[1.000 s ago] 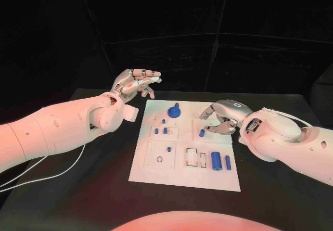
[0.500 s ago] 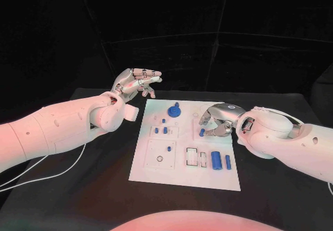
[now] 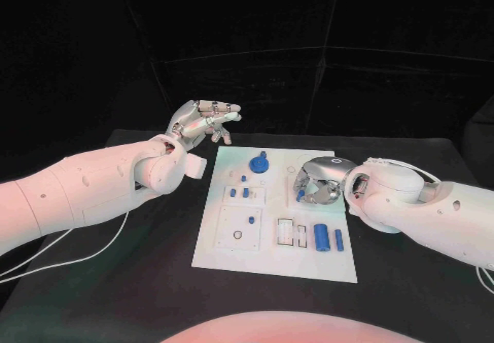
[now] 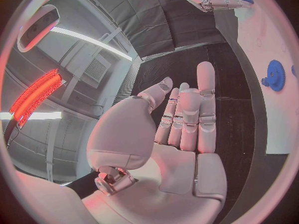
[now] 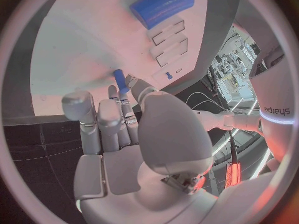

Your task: Assemble the parts on the task board

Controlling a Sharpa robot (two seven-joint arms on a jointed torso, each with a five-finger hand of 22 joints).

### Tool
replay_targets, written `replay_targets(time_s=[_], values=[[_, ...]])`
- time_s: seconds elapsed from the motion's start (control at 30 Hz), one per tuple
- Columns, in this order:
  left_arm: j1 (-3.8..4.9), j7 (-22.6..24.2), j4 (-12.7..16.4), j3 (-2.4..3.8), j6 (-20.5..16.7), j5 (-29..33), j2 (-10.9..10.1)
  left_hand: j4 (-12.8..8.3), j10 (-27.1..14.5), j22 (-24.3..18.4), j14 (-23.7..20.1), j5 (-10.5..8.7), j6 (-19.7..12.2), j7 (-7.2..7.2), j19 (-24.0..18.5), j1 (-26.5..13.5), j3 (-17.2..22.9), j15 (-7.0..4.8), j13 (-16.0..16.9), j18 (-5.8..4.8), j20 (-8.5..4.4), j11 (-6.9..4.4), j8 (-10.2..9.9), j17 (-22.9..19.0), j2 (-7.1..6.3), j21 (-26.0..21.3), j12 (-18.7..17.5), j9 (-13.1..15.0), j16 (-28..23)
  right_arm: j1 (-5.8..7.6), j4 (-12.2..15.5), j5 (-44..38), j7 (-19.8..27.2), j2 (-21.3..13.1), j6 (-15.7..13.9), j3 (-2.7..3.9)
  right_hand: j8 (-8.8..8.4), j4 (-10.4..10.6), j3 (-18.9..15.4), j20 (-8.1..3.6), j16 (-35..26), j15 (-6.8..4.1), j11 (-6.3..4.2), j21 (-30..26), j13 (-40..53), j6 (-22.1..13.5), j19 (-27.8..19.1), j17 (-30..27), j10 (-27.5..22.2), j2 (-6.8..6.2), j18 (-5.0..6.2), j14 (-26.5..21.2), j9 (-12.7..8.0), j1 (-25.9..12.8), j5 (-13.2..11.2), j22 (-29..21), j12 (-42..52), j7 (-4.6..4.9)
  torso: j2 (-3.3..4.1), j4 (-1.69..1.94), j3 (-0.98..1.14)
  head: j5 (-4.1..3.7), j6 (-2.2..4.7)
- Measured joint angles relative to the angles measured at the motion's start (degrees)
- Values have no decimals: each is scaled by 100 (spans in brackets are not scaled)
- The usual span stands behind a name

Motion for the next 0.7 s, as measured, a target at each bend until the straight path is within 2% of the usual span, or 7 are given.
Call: replay_targets(time_s=[0.1, 0.2, 0.7], values=[[0, 0, -6, 0, 2, 0, 1, 0, 0, 0, 0, 0, 0, 0, 0, 0, 0, 0, 0, 0, 0, 0, 0, 0, 0, 0, 0, 0, 0, -2, -24, 0, 0, 21, 31, -1, 36, 2, 140, -18, 5, -41, -30, 45, 0, 110, 18, 52, 195, 99, 0, -1, 8, 23, -50, 67, 38, -6, 0, -1, 0, 1, -5], [0, 0, -7, 0, 4, 0, 1, 0, 0, 0, 0, 0, 0, 0, 0, 0, 0, 0, 0, 0, 0, 0, 0, 0, 0, 0, 0, 0, 0, -3, -43, -8, -1, 30, 49, -1, 69, -2, 252, -54, 55, -43, -56, 85, -1, 213, 54, 90, 372, 135, 0, 1, 16, 58, -147, 129, 59, -28, 0, -1, -1, -3, -9], [0, -2, -12, 0, 21, 0, 0, 0, 0, -6, 0, 0, 0, 0, 0, 22, 0, 0, 0, 0, 0, 0, 0, -7, 22, 0, 0, 0, 0, -12, -17, -108, -33, 28, 6, -2, 133, -112, 504, -102, 156, -122, -136, 217, 17, 467, 133, 203, 746, 134, 0, 0, 17, 58, -214, 324, 54, -41, -4, -6, -2, 1, -19]])
